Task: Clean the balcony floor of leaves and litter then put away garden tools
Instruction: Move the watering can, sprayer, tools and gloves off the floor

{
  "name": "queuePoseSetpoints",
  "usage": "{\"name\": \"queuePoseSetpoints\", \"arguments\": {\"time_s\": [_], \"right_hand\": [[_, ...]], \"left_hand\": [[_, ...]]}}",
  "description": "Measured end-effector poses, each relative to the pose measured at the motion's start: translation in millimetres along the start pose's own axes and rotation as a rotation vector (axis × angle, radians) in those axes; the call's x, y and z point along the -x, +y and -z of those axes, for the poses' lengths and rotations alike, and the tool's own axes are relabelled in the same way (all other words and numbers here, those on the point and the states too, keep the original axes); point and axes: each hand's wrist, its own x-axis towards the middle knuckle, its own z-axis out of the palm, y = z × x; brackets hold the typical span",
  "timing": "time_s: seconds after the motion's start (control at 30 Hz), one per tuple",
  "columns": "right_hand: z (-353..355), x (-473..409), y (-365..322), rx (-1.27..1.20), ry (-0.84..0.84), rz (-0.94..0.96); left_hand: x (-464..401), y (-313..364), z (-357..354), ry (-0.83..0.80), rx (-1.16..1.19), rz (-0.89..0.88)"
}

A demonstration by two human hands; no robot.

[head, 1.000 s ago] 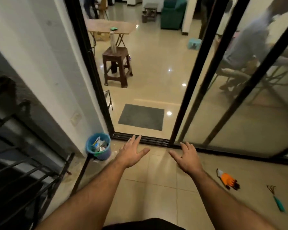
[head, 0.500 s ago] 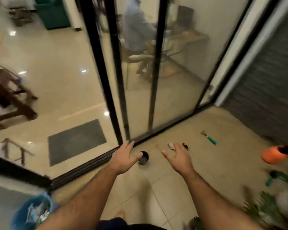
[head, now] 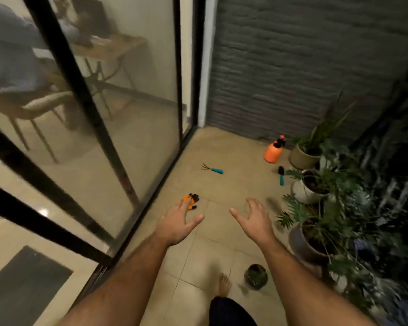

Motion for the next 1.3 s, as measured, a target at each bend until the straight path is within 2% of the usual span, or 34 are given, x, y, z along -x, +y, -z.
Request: {"name": "queuePoseSetpoints", "arguments": {"time_s": [0.13, 0.3, 0.43, 0.53, 0.8, 1.03, 1.13, 1.3], "right_hand": [[8, -32, 22, -0.020, 0.017, -0.093], [24, -100, 52, -0.074, 0.009, -0.168], [63, -162, 76, -0.081, -0.024, -0.199], [98, -222, 88, -0.116, 0.021, -0.220], [129, -355, 96, -0.316, 0.082, -0.311], [150, -474, 100, -0.385, 0.134, -0.404], [162, -521, 96, -0.442, 0.201, -0.462], [181, -596, 95, -0.580, 0.277, -0.539]], "left_hand": [[-47, 23, 0, -0.049, -0.032, -0.092], [-143, 54, 1, -0.077, 0.019, -0.059], [-219, 116, 8, -0.122, 0.057, -0.107], [-277, 157, 9, -0.135, 0.072, -0.128], [-420, 214, 18, -0.223, 0.125, -0.159], [-576, 255, 50, -0.289, 0.078, -0.253], [-635, 280, 72, -0.347, 0.010, -0.311], [-720, 329, 76, -0.421, 0.057, -0.341]]}}
